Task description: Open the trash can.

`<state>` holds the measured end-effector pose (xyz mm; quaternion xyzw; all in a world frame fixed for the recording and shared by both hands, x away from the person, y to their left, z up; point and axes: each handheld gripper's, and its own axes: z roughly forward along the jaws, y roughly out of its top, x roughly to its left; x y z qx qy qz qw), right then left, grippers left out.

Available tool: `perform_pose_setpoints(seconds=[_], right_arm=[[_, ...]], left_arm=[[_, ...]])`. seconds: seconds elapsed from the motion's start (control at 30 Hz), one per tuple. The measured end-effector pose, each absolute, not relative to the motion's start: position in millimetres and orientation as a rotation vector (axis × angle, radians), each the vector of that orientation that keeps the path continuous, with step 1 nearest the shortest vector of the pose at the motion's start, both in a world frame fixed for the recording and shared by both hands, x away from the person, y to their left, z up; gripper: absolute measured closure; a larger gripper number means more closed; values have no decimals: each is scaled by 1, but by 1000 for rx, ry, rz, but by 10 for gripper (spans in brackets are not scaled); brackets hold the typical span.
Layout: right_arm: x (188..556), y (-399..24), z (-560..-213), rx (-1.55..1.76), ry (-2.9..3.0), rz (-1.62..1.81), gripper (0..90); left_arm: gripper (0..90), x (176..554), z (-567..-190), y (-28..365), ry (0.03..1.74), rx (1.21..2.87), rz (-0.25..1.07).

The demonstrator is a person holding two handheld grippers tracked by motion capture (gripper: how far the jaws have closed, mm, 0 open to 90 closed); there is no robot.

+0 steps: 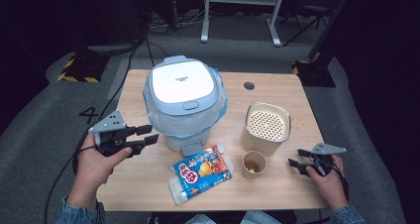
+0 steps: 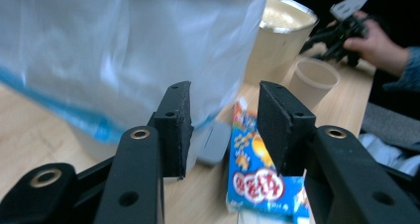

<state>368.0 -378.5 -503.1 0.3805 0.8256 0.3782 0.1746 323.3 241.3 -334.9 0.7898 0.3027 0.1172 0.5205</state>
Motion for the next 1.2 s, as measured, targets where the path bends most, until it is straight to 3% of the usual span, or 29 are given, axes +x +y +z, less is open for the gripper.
perform_pose_setpoints(seconds=[0.63, 0.97, 1.2], right_arm=[[368, -378, -503, 1072, 2338, 1067, 373], [368, -378, -503, 1073, 2338, 1067, 373], [368, -378, -503, 1073, 2338, 1067, 373]], left_arm=[[737, 340, -297, 215, 579, 1839, 221], [896, 357, -285, 197, 538, 1834, 203], [900, 366, -284, 189, 551, 1826, 233]])
